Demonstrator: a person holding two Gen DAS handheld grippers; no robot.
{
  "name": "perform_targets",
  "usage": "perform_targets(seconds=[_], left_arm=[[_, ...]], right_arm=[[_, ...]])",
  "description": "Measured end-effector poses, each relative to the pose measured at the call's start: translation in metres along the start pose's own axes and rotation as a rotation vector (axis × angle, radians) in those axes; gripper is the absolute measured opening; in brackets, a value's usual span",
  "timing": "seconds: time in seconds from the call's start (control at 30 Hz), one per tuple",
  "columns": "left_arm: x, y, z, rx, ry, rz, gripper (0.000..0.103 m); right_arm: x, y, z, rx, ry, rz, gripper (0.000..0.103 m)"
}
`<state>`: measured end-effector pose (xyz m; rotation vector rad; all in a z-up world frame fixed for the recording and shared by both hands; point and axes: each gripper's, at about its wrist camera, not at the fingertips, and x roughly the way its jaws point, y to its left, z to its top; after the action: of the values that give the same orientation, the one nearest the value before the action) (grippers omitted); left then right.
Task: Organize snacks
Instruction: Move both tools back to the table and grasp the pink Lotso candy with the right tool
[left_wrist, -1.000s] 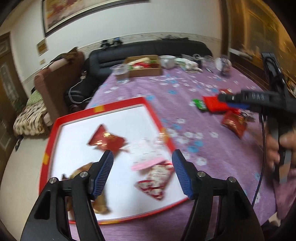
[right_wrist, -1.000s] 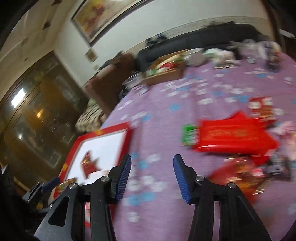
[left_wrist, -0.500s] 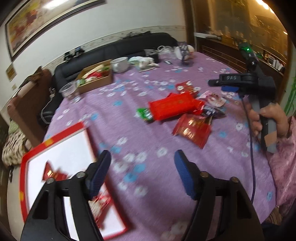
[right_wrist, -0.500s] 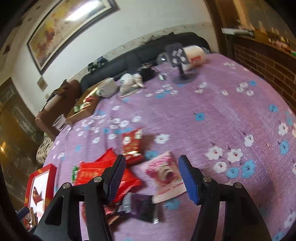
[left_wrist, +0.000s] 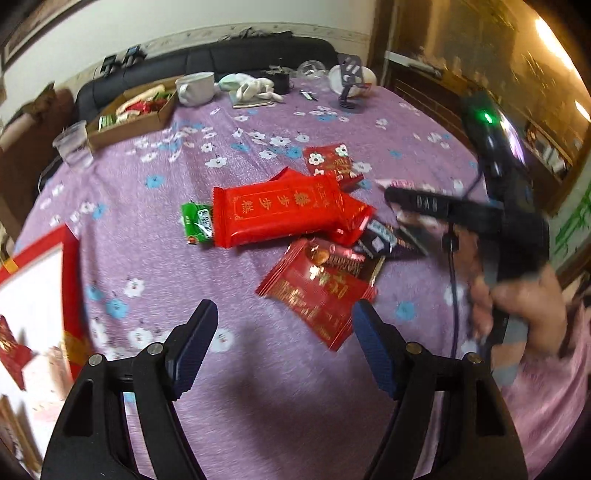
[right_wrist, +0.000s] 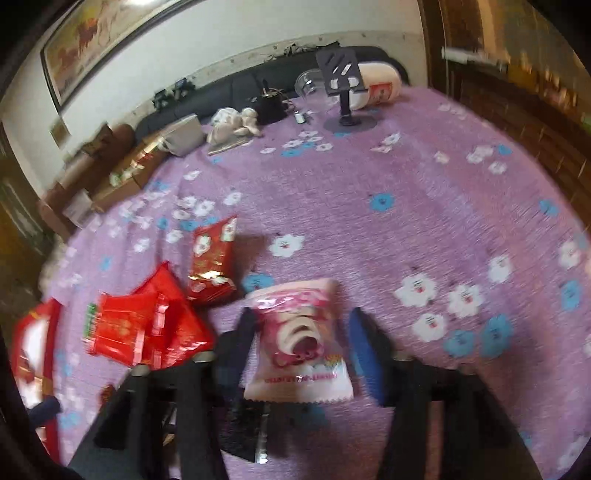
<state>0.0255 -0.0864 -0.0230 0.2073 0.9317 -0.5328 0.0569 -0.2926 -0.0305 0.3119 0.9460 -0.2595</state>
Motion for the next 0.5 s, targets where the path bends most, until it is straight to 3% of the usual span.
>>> perform_targets(seconds=[0.33, 0.5], left_arm=[[0.032, 0.000, 0.011, -0.209, 0.049, 0.008, 0.075], [0.040, 0.001, 0.004, -0.199, 0.020, 0.021, 0.077]], right_arm=[[-0.002, -0.001, -0.001, 0.017, 0.001, -0.013, 0.043], [-0.002, 0.001, -0.001, 0.015, 0.001, -0.013, 0.044]])
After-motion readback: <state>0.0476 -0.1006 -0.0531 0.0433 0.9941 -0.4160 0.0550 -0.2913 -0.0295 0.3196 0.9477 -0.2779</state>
